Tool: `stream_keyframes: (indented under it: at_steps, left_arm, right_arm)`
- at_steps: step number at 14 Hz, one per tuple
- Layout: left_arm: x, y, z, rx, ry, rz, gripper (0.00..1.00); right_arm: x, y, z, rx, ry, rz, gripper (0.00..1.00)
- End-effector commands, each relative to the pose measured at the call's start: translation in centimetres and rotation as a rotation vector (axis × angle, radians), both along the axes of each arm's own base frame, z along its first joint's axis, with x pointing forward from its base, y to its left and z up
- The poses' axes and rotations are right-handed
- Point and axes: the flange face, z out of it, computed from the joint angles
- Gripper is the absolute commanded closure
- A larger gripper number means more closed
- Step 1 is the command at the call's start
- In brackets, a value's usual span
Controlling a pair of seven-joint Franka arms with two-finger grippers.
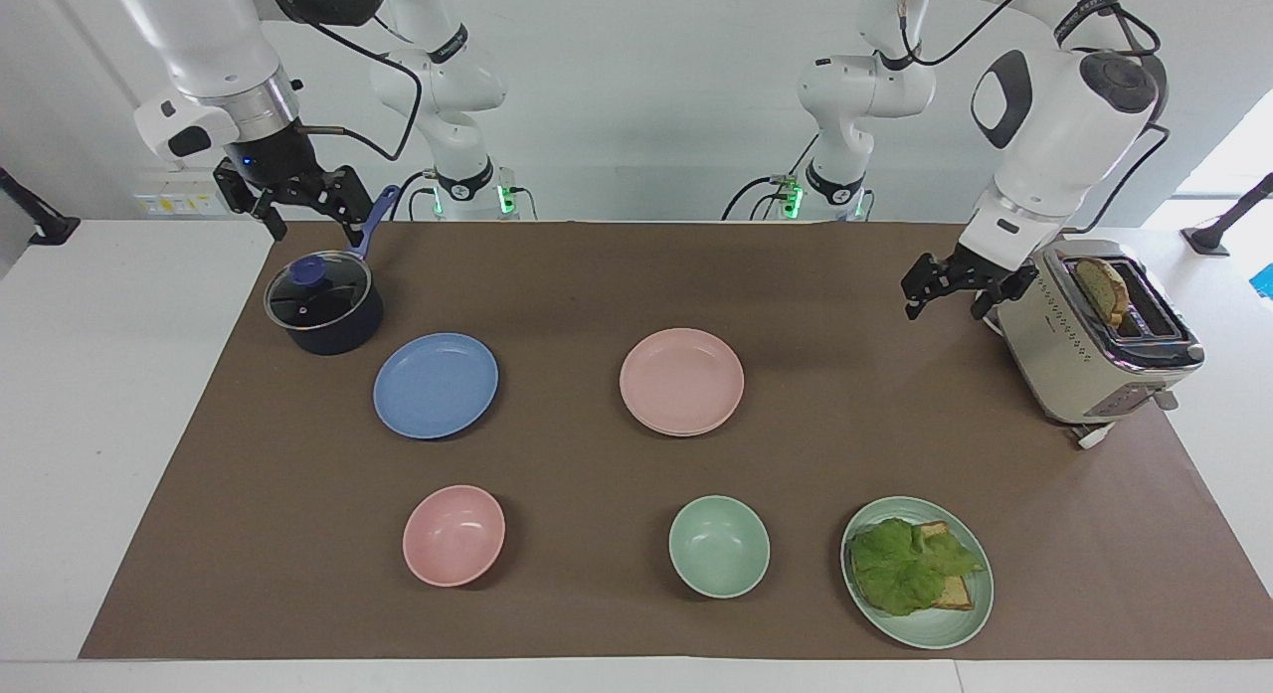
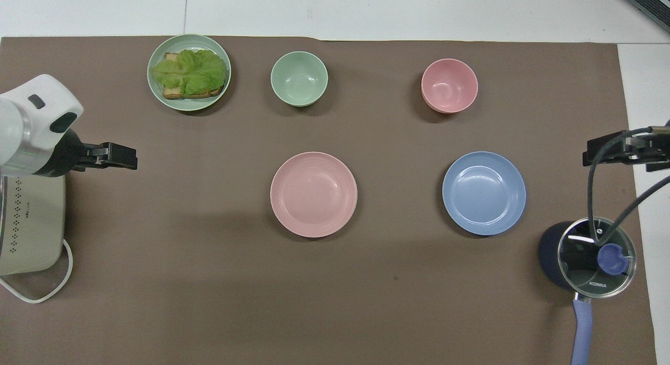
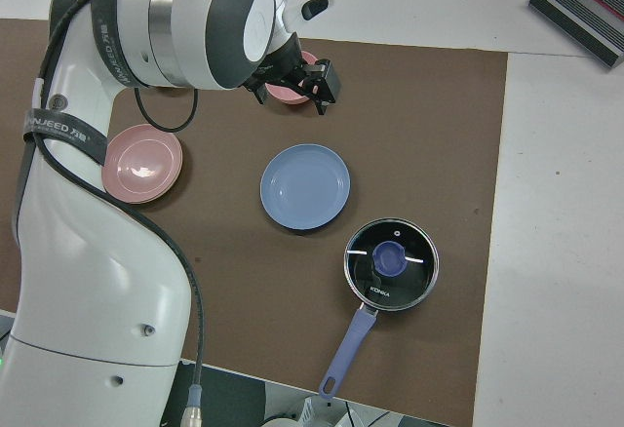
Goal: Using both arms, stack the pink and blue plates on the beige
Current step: 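Move the right gripper to the rim of the blue plate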
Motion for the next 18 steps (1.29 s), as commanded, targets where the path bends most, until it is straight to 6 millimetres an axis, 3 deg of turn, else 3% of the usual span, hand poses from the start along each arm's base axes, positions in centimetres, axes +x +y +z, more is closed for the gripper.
stream_keyframes:
  at_steps: [1, 4, 8, 11, 15, 18]
  left_arm:
    - [-0.7, 1.0, 3.4, 0.016, 0.013, -0.036, 0.00]
    - [-1.7, 1.1, 8.2, 0.017, 0.025, -0.040, 0.00]
    - [-2.8, 1.3, 11.8, 0.064, 0.040, -0.047, 0.00]
    - [-3.5, 1.4, 12.3, 0.055, 0.049, -0.038, 0.00]
    - [-4.2, 1.5, 13.0, 0.033, 0.032, -0.046, 0.00]
    - [-4.3, 1.2, 13.1, 0.035, 0.032, -0.050, 0.00]
  right_arm:
    - [-0.3, -0.4, 0.2, 0.019, -0.017, -0.006, 0.00]
    - [0.3, -0.4, -1.7, 0.019, -0.027, 0.002, 0.00]
    - [1.2, -0.7, -5.3, 0.017, -0.056, 0.027, 0.00]
    - [1.7, -1.7, -10.2, 0.017, -0.053, 0.011, 0.00]
    - [2.4, -3.1, -19.1, 0.016, -0.041, 0.001, 0.00]
    - [1.4, -2.9, -23.2, 0.015, -0.042, 0.047, 0.00]
